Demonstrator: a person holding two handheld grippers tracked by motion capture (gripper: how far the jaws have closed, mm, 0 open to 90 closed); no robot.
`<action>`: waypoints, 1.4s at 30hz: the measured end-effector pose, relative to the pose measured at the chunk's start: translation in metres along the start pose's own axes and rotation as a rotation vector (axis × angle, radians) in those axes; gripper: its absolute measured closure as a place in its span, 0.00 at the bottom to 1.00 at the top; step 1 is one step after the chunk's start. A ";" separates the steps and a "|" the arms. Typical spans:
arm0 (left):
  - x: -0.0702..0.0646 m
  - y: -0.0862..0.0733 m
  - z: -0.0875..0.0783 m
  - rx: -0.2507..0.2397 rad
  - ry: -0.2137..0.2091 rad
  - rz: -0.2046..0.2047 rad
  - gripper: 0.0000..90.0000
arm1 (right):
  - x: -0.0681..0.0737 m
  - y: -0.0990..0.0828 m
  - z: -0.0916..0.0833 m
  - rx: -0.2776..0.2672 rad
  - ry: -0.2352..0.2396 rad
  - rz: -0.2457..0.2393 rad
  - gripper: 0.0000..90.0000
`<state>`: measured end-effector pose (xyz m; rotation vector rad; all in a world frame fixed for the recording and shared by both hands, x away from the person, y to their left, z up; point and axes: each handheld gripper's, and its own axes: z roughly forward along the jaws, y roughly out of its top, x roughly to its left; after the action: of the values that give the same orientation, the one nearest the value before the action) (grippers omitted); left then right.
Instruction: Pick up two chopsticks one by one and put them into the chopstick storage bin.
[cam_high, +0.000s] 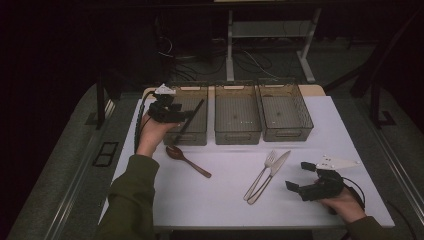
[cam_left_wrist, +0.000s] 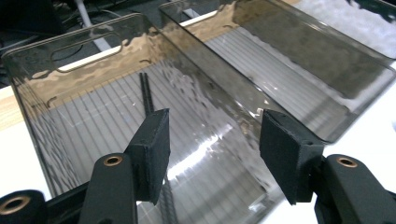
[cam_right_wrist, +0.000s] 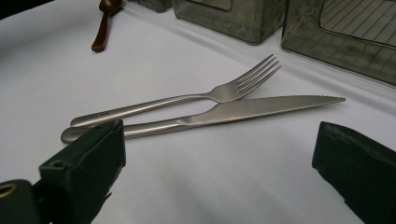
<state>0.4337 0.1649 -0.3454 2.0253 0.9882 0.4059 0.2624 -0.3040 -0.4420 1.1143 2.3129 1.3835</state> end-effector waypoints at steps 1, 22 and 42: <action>-0.003 -0.002 -0.002 -0.003 0.001 0.001 0.48 | 0.000 0.000 0.000 0.001 0.000 0.001 0.03; -0.050 -0.061 -0.013 0.081 -0.111 0.053 0.99 | 0.001 0.000 0.000 0.004 -0.004 -0.005 0.03; -0.036 -0.096 0.019 0.236 -0.036 0.041 0.99 | 0.001 0.000 0.000 0.003 -0.004 0.001 0.03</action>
<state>0.3737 0.1602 -0.4311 2.2594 1.0133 0.2837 0.2618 -0.3037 -0.4420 1.1178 2.3135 1.3772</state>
